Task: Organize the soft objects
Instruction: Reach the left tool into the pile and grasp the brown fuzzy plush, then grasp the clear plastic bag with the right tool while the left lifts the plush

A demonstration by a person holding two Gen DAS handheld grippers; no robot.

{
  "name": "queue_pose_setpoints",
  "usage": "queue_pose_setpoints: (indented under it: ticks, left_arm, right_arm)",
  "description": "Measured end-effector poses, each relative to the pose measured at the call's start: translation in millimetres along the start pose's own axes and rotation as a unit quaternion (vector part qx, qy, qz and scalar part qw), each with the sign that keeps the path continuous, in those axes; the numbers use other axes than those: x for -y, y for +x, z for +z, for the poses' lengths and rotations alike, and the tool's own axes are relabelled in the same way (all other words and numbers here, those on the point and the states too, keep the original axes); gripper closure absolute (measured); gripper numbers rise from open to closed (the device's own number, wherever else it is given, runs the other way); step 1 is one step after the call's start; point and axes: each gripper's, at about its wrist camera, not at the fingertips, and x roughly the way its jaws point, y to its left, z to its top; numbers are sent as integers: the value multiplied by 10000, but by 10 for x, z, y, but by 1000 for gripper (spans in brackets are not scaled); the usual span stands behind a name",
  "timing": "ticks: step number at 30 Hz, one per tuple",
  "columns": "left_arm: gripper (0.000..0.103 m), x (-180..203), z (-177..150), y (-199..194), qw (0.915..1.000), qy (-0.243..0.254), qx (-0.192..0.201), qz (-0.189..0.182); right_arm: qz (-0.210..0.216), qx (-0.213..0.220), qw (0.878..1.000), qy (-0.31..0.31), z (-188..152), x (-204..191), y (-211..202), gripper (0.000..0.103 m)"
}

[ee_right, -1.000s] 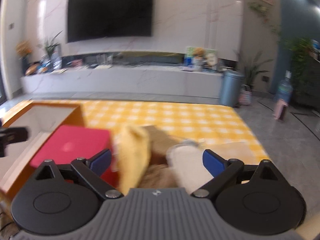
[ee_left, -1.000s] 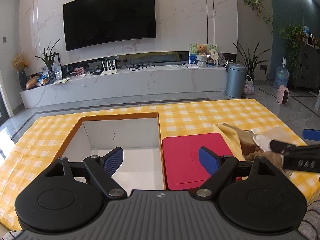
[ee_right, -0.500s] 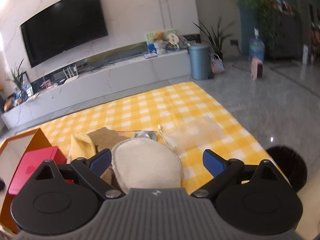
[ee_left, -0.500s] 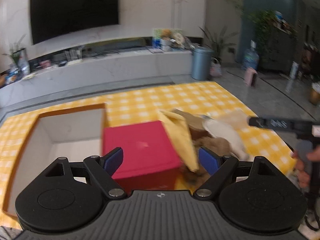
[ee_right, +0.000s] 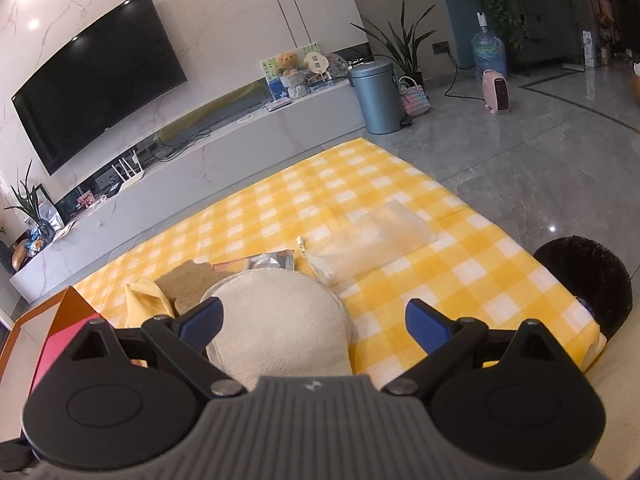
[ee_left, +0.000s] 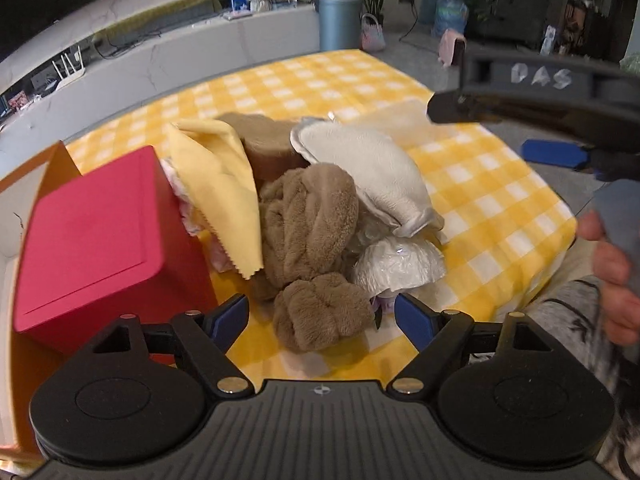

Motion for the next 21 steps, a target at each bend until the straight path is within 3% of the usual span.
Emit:
queue_pose_setpoints:
  ticks: [5, 7, 12, 15, 21]
  left_arm:
    - [16, 86, 73, 241, 9987, 137, -282, 394]
    - [18, 110, 70, 307, 9984, 225, -351, 387]
    - [42, 147, 53, 386, 9980, 262, -476, 337]
    - [51, 183, 27, 322, 9964, 560, -507, 396]
    - [56, 50, -80, 122, 9962, 644, -514, 264]
  right_arm:
    - [-47, 3, 10000, 48, 8, 36, 37, 7]
    - [-82, -11, 9999, 90, 7, 53, 44, 7]
    - [-76, -37, 9998, 169, 0, 91, 32, 7]
    - [-84, -78, 9997, 200, -1, 104, 45, 7]
    - [-93, -189, 9997, 139, -16, 93, 71, 7]
